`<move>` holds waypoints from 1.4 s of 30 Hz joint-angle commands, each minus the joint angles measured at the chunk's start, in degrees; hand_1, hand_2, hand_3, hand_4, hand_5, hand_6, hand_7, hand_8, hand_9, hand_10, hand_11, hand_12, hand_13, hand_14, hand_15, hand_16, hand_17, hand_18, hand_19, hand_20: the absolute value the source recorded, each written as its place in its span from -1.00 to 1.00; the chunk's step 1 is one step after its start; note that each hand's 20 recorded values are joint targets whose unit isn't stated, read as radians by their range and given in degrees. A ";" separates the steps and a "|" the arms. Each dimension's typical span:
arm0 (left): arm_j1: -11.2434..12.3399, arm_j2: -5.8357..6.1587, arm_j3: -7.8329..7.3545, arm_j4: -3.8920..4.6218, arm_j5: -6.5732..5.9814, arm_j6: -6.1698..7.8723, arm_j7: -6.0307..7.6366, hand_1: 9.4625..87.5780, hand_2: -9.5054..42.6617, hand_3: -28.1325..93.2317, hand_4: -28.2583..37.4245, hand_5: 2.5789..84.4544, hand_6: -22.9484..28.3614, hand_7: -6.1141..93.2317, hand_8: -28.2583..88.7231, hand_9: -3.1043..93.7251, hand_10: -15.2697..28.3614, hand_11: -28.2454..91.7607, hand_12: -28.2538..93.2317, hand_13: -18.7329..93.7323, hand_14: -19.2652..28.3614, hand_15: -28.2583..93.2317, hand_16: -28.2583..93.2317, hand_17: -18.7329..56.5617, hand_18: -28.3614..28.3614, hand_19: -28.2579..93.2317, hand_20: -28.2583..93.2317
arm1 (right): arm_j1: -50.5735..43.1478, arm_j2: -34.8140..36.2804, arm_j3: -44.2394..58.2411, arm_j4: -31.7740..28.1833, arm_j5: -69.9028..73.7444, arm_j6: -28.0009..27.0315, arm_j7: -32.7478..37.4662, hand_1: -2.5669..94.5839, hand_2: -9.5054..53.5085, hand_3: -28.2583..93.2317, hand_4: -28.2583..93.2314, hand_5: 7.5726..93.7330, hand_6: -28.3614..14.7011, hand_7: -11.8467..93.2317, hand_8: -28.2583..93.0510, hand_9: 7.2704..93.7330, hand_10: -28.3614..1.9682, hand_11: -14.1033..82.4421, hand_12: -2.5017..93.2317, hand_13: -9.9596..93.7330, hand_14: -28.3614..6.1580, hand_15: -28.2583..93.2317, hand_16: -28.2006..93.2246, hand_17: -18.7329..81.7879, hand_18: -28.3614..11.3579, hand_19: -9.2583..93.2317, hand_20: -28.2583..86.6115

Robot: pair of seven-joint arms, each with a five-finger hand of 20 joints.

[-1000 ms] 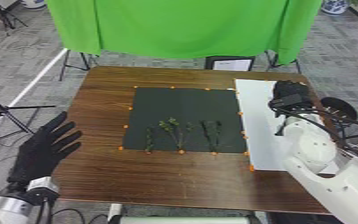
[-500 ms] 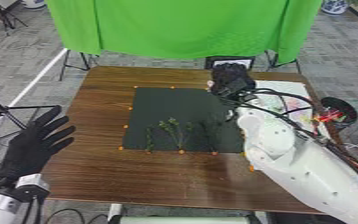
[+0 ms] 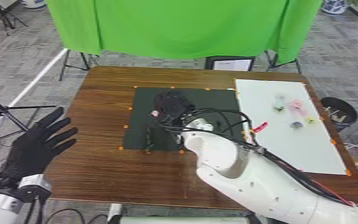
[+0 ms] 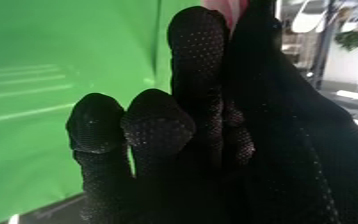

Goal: Arrange flowers

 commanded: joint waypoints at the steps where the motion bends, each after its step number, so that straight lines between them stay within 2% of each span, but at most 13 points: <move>1: -0.83 0.64 1.03 0.63 -0.47 0.53 -0.45 -0.67 -0.85 0.58 -1.00 -0.49 -0.01 -0.53 -0.69 -0.49 0.19 -0.33 -0.20 -0.35 0.47 -0.17 -0.50 -0.81 0.84 0.07 -0.39 | 0.47 -5.21 -1.83 2.68 -1.82 -1.03 -1.17 0.03 -1.00 0.84 -1.00 0.58 0.43 -0.08 -0.48 0.91 0.48 -0.20 -0.11 0.66 0.31 0.73 0.03 0.15 -0.63 1.00 0.43; 10: -1.95 1.06 2.22 1.26 -0.38 0.68 -0.44 -0.67 -0.84 0.58 -1.00 -0.49 -0.01 -0.53 -0.69 -0.49 0.19 -0.33 -0.20 -0.35 0.47 -0.17 -0.50 -0.81 0.84 0.07 -0.39 | -0.12 -8.30 -2.99 4.36 -1.97 -1.37 -1.41 0.03 -1.00 0.84 -1.00 0.58 0.42 -0.08 -0.48 0.91 0.48 -0.20 -0.10 0.67 0.32 0.73 0.03 0.15 -0.64 1.00 0.43; 17: -4.33 1.83 3.53 2.22 -0.34 0.06 -1.02 -0.67 -0.84 0.58 -1.00 -0.49 -0.01 -0.53 -0.69 -0.49 0.18 -0.33 -0.20 -0.35 0.47 -0.17 -0.50 -0.81 0.84 0.07 -0.39 | -0.66 -9.49 -4.13 6.39 -3.46 -1.91 -1.25 0.03 -1.00 0.84 -1.00 0.58 0.42 -0.08 -0.48 0.91 0.50 -0.22 -0.11 0.66 0.31 0.73 0.03 0.15 -0.64 1.00 0.44; 18: -4.07 1.86 3.47 2.05 -0.40 0.16 -1.00 -0.67 -0.84 0.58 -1.00 -0.49 -0.01 -0.53 -0.69 -0.49 0.18 -0.33 -0.20 -0.35 0.47 -0.17 -0.50 -0.81 0.84 0.07 -0.39 | -0.53 -9.37 -4.64 6.28 -3.38 -1.82 -0.76 0.03 -1.00 0.84 -1.00 0.59 0.42 -0.08 -0.48 0.91 0.50 -0.22 -0.10 0.66 0.31 0.73 0.04 0.16 -0.64 1.00 0.44; 23: -4.30 1.94 3.85 2.22 -0.38 0.46 -0.79 -0.67 -0.84 0.58 -1.00 -0.49 -0.01 -0.53 -0.69 -0.49 0.18 -0.33 -0.20 -0.35 0.47 -0.17 -0.50 -0.81 0.84 0.07 -0.39 | 0.39 -9.46 -6.06 7.34 -4.14 -1.76 -0.17 0.02 -1.00 0.85 -1.00 0.58 0.42 -0.08 -0.48 0.91 0.51 -0.23 -0.10 0.66 0.31 0.74 0.04 0.16 -0.64 1.00 0.44; 27: -5.07 2.02 4.30 2.73 -0.35 -0.08 -1.25 -0.67 -0.84 0.58 -1.00 -0.49 -0.01 -0.53 -0.69 -0.49 0.18 -0.33 -0.20 -0.35 0.47 -0.17 -0.50 -0.81 0.84 0.07 -0.39 | 0.46 -9.84 -6.57 7.88 -4.96 -1.92 0.68 0.02 -1.00 0.85 -1.00 0.58 0.42 -0.08 -0.48 0.91 0.52 -0.23 -0.10 0.66 0.31 0.74 0.04 0.16 -0.65 1.00 0.45; 34: -5.88 2.43 4.82 2.84 -0.26 -0.17 -1.80 -0.67 -0.84 0.58 -1.00 -0.49 -0.01 -0.53 -0.69 -0.49 0.18 -0.33 -0.20 -0.35 0.47 -0.17 -0.50 -0.81 0.84 0.07 -0.39 | 0.94 -10.60 -6.66 9.19 -5.77 0.70 2.49 0.04 -1.00 0.81 -1.00 0.56 0.44 -0.06 -0.48 0.94 0.58 -0.32 -0.02 0.67 0.32 0.75 0.04 0.16 -0.64 1.00 0.45; 35: -5.42 2.36 4.72 2.67 -0.20 -0.10 -1.50 -0.67 -0.84 0.58 -1.00 -0.49 -0.01 -0.53 -0.69 -0.49 0.18 -0.33 -0.20 -0.35 0.47 -0.17 -0.50 -0.81 0.84 0.07 -0.39 | 1.00 -10.69 -6.54 9.27 -5.97 0.65 2.47 0.04 -1.00 0.81 -1.00 0.56 0.44 -0.06 -0.48 0.94 0.58 -0.32 -0.02 0.66 0.32 0.75 0.04 0.16 -0.65 1.00 0.46; 38: -5.76 2.35 5.00 2.80 -0.20 0.07 -1.75 -0.67 -0.84 0.58 -1.00 -0.49 -0.01 -0.53 -0.69 -0.49 0.18 -0.33 -0.20 -0.35 0.47 -0.17 -0.50 -0.81 0.84 0.07 -0.39 | 0.75 -10.73 -5.94 8.93 -5.70 0.01 2.66 0.00 -1.00 0.79 -1.00 0.55 0.44 -0.06 -0.48 0.94 0.59 -0.33 -0.01 0.66 0.32 0.75 0.04 0.16 -0.64 1.00 0.46; 40: -5.67 2.40 4.98 2.82 -0.21 0.00 -1.62 -0.67 -0.84 0.58 -1.00 -0.49 -0.01 -0.53 -0.69 -0.49 0.18 -0.33 -0.20 -0.35 0.47 -0.17 -0.50 -0.81 0.84 0.07 -0.39 | 0.62 -10.61 -5.57 8.60 -5.30 -0.26 2.68 -0.03 -1.00 0.74 -1.00 0.54 0.44 -0.05 -0.49 0.91 0.58 -0.28 -0.06 0.66 0.32 0.75 0.05 0.16 -0.65 1.00 0.47; 42: -5.45 2.30 4.79 2.80 -0.16 -0.03 -1.49 -0.67 -0.84 0.58 -1.00 -0.49 -0.01 -0.53 -0.69 -0.49 0.18 -0.33 -0.20 -0.35 0.47 -0.17 -0.50 -0.81 0.84 0.07 -0.39 | 0.53 -10.59 -5.28 8.40 -5.17 -0.71 2.60 -0.08 -1.00 0.64 -1.00 0.53 0.44 -0.05 -0.48 0.86 0.51 -0.13 -0.20 0.66 0.32 0.76 0.06 0.16 -0.65 1.00 0.47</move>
